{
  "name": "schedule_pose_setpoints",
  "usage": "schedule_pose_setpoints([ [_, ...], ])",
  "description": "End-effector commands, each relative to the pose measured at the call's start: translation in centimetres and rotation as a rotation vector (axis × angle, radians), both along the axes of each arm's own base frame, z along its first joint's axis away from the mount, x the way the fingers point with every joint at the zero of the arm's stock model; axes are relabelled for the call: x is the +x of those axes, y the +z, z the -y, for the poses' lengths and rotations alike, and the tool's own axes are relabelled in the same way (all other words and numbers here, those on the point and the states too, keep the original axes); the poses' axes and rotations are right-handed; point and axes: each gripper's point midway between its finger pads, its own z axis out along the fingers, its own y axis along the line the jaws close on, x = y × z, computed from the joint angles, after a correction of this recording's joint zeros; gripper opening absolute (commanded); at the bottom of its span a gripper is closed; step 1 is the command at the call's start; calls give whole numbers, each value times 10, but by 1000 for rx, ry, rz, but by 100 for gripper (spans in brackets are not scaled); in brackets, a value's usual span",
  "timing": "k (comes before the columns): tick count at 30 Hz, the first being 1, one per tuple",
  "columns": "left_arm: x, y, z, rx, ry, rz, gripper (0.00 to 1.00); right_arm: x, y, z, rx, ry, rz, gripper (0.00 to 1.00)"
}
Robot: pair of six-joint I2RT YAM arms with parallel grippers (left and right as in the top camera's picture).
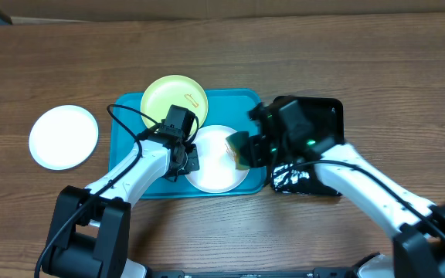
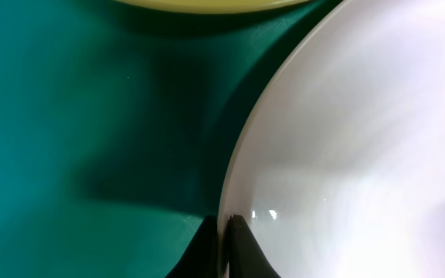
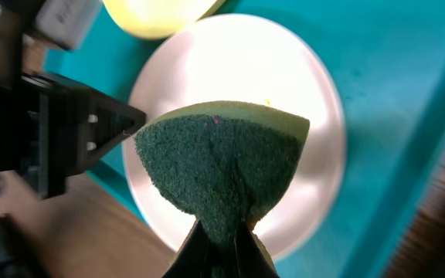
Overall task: Clean dirty plates on tray and stack at the side
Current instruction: 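Carry the sponge onto the stained plate with the right gripper, then scrub the stained plate with the sponge while the left gripper holds it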
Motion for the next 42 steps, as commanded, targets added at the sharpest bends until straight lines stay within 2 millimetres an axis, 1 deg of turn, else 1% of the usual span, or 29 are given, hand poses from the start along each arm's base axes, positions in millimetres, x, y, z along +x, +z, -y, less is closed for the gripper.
schedule_pose_setpoints([
  [1, -3, -3, 1, 5, -8, -19, 4, 11, -15, -9, -90, -2, 84, 4],
  [4, -3, -3, 1, 5, -8, -19, 4, 19, -27, -21, -143, 51, 180, 4],
  [6, -3, -3, 1, 5, -8, -19, 4, 26, -35, -24, -186, 71, 238, 4],
  [11, -4, -3, 1, 6, -8, -20, 4, 40, -57, -14, -289, 36, 283, 4],
  [13, -4, -3, 1, 6, -8, -22, 4, 40, -61, -12, -310, 48, 289, 4],
  [15, -5, -3, 1, 7, -8, -24, 4, 41, -61, -13, -309, 50, 293, 4],
  [16, -5, -3, 1, 7, -8, -24, 4, 41, -61, -13, -307, 49, 295, 11],
  [17, -5, -3, 1, 7, -8, -24, 4, 42, -60, -13, -306, 48, 297, 33],
  [18, -4, -3, 1, 7, -8, -23, 4, 42, -60, -13, -305, 48, 297, 43],
  [19, -4, -3, 1, 7, -8, -23, 4, 42, -60, -13, -306, 48, 296, 46],
  [21, -4, -3, 1, 7, -8, -23, 4, 41, -61, -13, -309, 50, 291, 46],
  [23, -5, -3, 1, 6, -8, -24, 4, 39, -62, -11, -315, 51, 284, 46],
  [24, -5, -3, 1, 4, -9, -25, 4, 39, -63, -11, -317, 52, 282, 44],
  [25, -5, -3, 2, 0, -9, -26, 4, 38, -63, -11, -318, 52, 280, 39],
  [26, -5, -3, 2, 0, -9, -26, 4, 38, -63, -10, -319, 52, 279, 31],
  [29, -5, -3, 2, 0, -9, -26, 4, 37, -64, -10, -319, 51, 274, 10],
  [30, -5, -3, 2, 0, -10, -25, 4, 36, -64, -10, -320, 53, 269, 6],
  [31, -5, -3, 2, 0, -10, -25, 4, 35, -66, -9, -326, 55, 262, 4],
  [33, -4, -3, 2, 0, -9, -24, 4, 33, -71, -7, -336, 59, 249, 4],
  [36, -5, -3, 2, 0, -9, -24, 4, 28, -85, -5, -345, 71, 220, 4],
  [40, -5, -3, 2, 0, -9, -24, 4, 18, -98, -14, -306, 107, 164, 4],
  [42, -5, -3, 2, 0, -9, -25, 4, 16, -97, -19, -265, 91, 136, 4],
])
